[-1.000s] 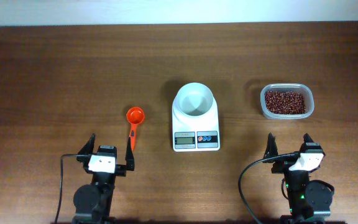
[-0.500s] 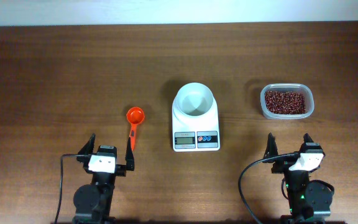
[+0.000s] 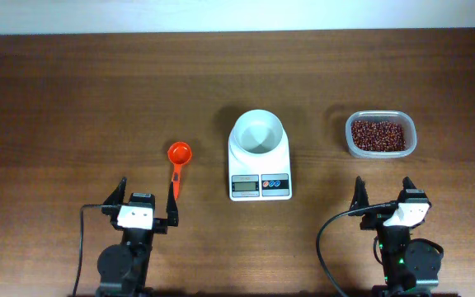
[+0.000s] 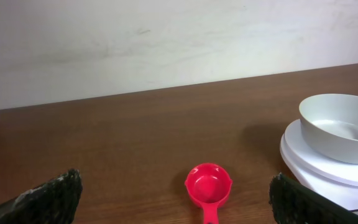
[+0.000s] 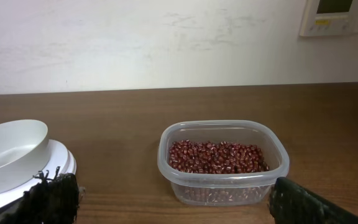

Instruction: Scoop item into bowl and weigh 50g on scale

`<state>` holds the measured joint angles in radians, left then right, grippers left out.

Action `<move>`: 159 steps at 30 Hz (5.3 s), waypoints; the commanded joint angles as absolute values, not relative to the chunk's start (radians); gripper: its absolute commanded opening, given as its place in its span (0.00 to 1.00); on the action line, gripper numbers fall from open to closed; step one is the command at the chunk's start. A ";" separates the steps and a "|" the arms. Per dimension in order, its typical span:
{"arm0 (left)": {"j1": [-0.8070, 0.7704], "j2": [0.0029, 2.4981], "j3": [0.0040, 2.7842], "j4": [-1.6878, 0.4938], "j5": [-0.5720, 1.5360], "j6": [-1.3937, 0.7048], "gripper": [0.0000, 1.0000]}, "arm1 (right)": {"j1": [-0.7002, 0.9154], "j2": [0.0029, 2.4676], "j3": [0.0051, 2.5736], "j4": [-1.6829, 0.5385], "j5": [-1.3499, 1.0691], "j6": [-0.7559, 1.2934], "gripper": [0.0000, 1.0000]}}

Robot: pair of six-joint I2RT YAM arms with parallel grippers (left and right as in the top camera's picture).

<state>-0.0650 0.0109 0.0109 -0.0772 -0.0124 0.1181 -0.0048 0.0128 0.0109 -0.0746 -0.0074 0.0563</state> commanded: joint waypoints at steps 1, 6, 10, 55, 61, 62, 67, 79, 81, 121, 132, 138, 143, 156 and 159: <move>-0.060 0.006 0.009 -0.084 -0.023 0.109 0.99 | -0.001 0.008 0.006 -0.080 -0.007 0.060 0.99; -0.060 0.006 0.009 -0.084 -0.023 0.109 0.99 | -0.001 0.008 0.006 -0.080 -0.007 0.060 0.99; -0.060 0.006 0.009 -0.084 -0.023 0.109 0.99 | -0.001 0.008 0.006 -0.080 -0.007 0.060 0.99; -0.060 1.187 1.172 -1.089 0.293 0.007 0.99 | -0.001 0.008 0.006 -0.080 -0.007 0.060 0.99; -0.062 1.494 1.172 -1.080 0.291 0.007 0.01 | -0.001 0.008 0.006 -0.080 -0.007 0.060 0.99; -0.063 1.564 1.171 -1.086 0.289 0.007 0.00 | -0.001 0.008 0.006 -0.080 -0.007 0.060 0.99; -0.064 1.698 1.160 -1.069 0.162 -0.043 0.00 | -0.001 0.008 0.006 -0.080 -0.007 0.060 0.99; -0.109 1.707 1.025 -0.750 0.081 -0.081 0.99 | -0.001 0.008 0.006 -0.079 -0.007 0.060 0.99; -0.109 1.707 1.001 -0.722 0.081 -0.081 0.99 | -0.001 0.008 0.006 -0.080 -0.007 0.060 0.99; -0.056 1.525 1.131 -0.510 0.402 -0.534 0.00 | -0.001 0.008 0.006 -0.071 0.027 0.060 0.99; -0.057 1.525 1.131 -0.537 0.590 -0.978 0.00 | -0.001 0.008 0.027 0.079 -0.213 0.085 0.99; -0.057 1.525 1.131 -0.461 0.750 -1.159 0.02 | -0.001 0.187 0.366 -0.070 -0.214 0.223 0.99; -0.057 1.525 1.131 -0.458 0.800 -1.212 0.07 | -0.001 0.633 0.949 -0.388 -0.350 0.222 0.99; -0.057 1.525 1.131 -0.458 0.799 -1.219 0.00 | 0.001 1.184 1.390 -0.812 -0.857 0.271 0.72; -0.057 1.525 1.131 -0.458 0.751 -1.219 0.00 | 0.046 1.239 1.390 -0.912 -0.729 0.271 0.71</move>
<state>-0.0578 1.5360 1.1206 -0.4591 0.7876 -1.2137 0.0006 1.2041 1.3773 -0.8642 -0.8013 0.2588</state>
